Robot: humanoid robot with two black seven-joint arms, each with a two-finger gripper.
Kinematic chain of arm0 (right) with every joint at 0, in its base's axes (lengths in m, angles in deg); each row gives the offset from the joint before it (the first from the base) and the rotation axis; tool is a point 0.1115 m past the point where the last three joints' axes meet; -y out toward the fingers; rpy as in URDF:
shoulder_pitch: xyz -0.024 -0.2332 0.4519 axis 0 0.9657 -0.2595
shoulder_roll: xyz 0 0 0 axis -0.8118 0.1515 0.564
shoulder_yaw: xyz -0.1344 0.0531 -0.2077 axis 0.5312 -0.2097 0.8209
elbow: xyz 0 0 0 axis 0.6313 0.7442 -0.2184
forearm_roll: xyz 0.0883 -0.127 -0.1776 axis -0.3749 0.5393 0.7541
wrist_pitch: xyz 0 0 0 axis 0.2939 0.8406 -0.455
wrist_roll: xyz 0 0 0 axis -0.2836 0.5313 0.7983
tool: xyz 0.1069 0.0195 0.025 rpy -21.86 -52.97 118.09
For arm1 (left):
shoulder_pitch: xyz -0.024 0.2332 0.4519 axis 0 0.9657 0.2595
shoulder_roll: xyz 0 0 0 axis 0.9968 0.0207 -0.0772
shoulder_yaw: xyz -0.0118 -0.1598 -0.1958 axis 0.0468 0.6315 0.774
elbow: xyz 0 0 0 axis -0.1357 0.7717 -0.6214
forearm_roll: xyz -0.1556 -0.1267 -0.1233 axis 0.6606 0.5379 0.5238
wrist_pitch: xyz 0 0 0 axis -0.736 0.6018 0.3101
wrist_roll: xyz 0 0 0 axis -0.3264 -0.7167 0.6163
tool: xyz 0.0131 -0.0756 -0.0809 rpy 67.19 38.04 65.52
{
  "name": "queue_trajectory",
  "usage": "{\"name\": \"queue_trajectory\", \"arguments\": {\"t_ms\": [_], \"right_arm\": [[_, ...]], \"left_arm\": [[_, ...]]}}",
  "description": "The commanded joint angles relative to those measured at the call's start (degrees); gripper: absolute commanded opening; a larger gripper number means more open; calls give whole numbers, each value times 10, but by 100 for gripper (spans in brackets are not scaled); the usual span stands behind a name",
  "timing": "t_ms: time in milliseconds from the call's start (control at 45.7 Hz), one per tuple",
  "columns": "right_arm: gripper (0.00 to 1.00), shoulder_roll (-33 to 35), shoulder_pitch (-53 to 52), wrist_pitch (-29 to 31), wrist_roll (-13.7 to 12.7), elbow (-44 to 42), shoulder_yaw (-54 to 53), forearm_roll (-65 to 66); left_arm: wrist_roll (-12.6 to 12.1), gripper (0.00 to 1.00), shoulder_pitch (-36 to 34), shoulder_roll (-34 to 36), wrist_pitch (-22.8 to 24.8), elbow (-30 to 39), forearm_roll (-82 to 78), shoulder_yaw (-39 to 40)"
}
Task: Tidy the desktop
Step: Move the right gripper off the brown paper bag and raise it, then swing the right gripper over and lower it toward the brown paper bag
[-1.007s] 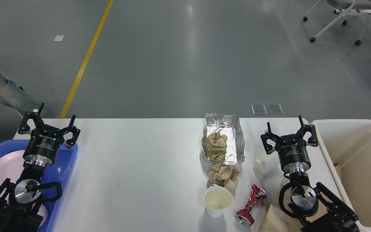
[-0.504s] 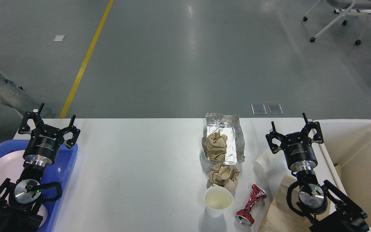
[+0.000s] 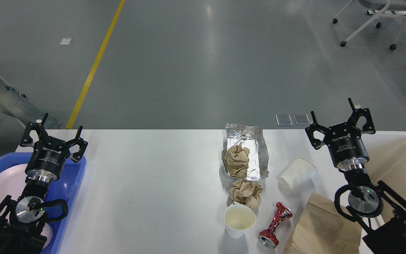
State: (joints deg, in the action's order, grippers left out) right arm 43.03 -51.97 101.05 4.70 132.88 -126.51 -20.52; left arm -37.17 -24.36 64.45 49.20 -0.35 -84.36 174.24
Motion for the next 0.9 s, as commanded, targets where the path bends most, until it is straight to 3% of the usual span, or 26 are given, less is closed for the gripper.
{"name": "queue_trajectory", "arguments": {"t_ms": [0, 263, 591, 723, 876], "right_arm": [[100, 44, -31, -4, -7, 1, 10, 93], [100, 122, -150, -6, -62, -19, 133, 204], [100, 243, -272, 2, -55, -21, 329, 196], [100, 285, -421, 4, -55, -21, 538, 196], [100, 267, -641, 4, -55, -19, 857, 196]], "left_arm": [[0, 96, 0, 0, 0, 0, 0, 0], [0, 96, 0, 0, 0, 0, 0, 0], [0, 96, 0, 0, 0, 0, 0, 0], [0, 96, 0, 0, 0, 0, 0, 0], [0, 96, 0, 0, 0, 0, 0, 0]]}}
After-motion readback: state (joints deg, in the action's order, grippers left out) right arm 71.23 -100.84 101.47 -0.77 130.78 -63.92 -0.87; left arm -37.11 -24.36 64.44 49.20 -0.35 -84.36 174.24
